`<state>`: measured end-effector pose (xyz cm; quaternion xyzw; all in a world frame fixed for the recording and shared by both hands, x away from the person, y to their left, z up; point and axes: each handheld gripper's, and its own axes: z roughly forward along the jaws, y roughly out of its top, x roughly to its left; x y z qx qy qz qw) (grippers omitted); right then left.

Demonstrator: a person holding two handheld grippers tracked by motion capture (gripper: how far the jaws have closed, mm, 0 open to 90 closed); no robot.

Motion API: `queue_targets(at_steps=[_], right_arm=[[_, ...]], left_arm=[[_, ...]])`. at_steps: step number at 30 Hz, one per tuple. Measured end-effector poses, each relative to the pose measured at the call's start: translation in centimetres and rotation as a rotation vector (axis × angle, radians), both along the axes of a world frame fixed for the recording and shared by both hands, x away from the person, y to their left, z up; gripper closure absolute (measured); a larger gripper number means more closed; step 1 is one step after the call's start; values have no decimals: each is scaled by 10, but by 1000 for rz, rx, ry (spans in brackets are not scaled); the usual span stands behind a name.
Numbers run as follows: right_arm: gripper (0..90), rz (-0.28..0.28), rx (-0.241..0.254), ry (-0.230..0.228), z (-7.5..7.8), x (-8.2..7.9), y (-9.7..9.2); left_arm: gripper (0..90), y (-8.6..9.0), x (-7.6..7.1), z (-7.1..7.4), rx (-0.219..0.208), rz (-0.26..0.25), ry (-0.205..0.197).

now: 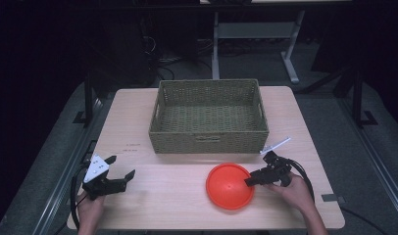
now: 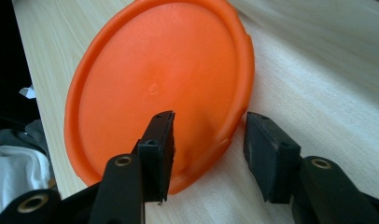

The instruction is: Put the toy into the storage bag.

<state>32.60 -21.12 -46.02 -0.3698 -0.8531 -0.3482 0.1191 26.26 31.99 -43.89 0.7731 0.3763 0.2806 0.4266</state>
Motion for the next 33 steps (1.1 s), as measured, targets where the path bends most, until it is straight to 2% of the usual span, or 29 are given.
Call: queue_targets(at_steps=[6,9,11,15,20,22,25,26,27,29,30,31,33], right_arm=[[539,13,5,15,-3,2,3],[543,17,23,15,-5,4,4],[552,14,32,14,-6,5,5],[602,2,52,23,-7,8,6],[677,-17,39,22,-7,11,8],[750,-51,52,31,-2,9,7],[790,-54,66,24,6,7,6],[790,-54,66,24,6,7,6],[806,-46,87,12,11,6,6],[809,-43,71,-3,16,5,9],[812,-44,66,-4,19,4,11],[814,-39,86,2,21,4,11],[816,-39,94,7,22,4,10]], left_arm=[[130,0,0,1,3,1,0],[130,0,0,1,10,2,-3],[130,1,0,1,0,8,-3],[130,2,-1,1,-4,13,-7],[130,0,-1,1,5,6,-11],[130,0,-1,1,-2,11,-8],[130,1,0,1,-2,14,-12],[130,1,0,1,-1,16,-13],[130,1,0,1,-4,17,-11],[130,1,0,1,-2,21,-13],[130,2,-1,1,-1,21,-11],[130,2,-1,1,-2,19,-12],[130,3,-1,2,-5,22,-14]])
